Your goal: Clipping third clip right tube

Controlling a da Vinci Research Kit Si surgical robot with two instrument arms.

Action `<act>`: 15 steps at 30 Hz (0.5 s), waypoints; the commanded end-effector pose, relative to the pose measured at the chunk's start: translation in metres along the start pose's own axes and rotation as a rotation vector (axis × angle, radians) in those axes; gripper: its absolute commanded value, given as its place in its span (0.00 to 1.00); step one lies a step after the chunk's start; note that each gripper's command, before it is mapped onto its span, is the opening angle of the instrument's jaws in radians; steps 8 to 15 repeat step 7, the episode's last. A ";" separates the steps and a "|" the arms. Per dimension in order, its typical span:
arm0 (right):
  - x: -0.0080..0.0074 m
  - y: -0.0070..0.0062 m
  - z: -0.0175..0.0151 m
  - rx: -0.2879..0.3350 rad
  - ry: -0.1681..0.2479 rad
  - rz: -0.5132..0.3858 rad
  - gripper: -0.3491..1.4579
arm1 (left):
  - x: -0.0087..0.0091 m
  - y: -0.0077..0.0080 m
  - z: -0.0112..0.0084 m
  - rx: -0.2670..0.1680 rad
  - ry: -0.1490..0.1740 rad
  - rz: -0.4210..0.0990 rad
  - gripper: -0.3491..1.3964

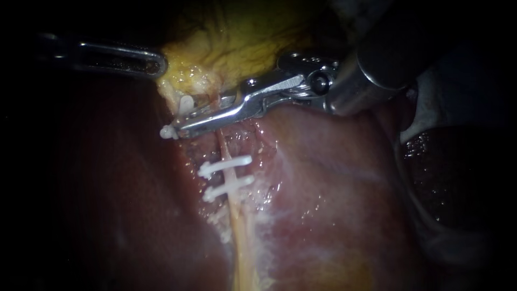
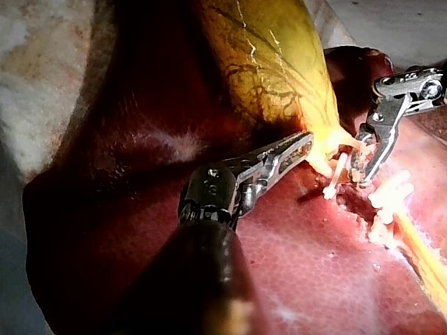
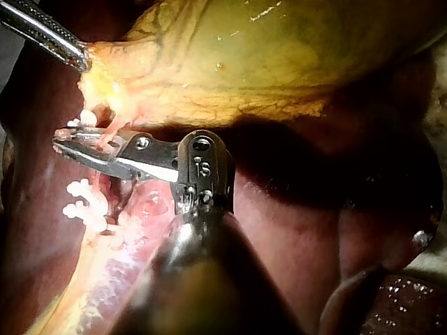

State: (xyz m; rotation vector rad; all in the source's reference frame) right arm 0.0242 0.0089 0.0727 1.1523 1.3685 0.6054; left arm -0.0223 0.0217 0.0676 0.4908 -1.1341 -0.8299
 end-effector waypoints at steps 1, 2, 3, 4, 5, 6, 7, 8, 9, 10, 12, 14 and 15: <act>0.0000 0.0000 0.0001 0.000 0.000 0.001 0.00 | 0.0000 0.0000 0.0000 0.000 0.000 0.000 0.00; 0.0000 0.0000 0.0001 0.000 0.000 0.001 0.00 | 0.0000 0.0000 0.0000 0.000 0.000 0.000 0.00; 0.0000 0.0000 0.0001 0.000 0.000 0.001 0.00 | 0.0000 0.0000 0.0000 0.000 0.000 0.000 0.00; 0.0000 0.0000 0.0001 0.000 0.000 0.001 0.00 | 0.0000 0.0000 0.0000 0.000 0.000 0.000 0.00; 0.0000 0.0000 0.0001 0.000 0.000 0.001 0.00 | 0.0000 0.0000 0.0000 0.000 0.000 0.000 0.00; 0.0000 0.0000 0.0001 0.000 0.000 0.001 0.00 | 0.0000 0.0000 0.0000 0.000 0.000 0.000 0.00; 0.0000 0.0000 0.0001 0.000 0.000 0.001 0.00 | 0.0000 0.0000 0.0000 0.000 0.000 0.000 0.00; 0.0000 0.0000 0.0001 0.000 0.000 0.001 0.00 | 0.0000 0.0000 0.0000 0.000 0.000 0.000 0.00; 0.0000 0.0000 0.0001 0.000 0.000 0.001 0.00 | 0.0000 0.0000 0.0000 0.000 0.000 0.000 0.00; 0.0000 0.0000 0.0001 0.000 0.000 0.001 0.00 | 0.0000 0.0000 0.0000 0.000 0.000 0.000 0.00; 0.0000 0.0000 0.0001 0.000 0.000 0.001 0.00 | 0.0000 0.0000 0.0000 0.000 0.000 0.000 0.00; 0.0000 0.0000 0.0001 0.000 0.000 0.001 0.00 | 0.0000 0.0000 0.0000 0.000 0.000 0.000 0.00; 0.0000 0.0000 0.0001 0.000 0.000 0.001 0.00 | 0.0000 0.0000 0.0000 0.000 0.000 0.000 0.00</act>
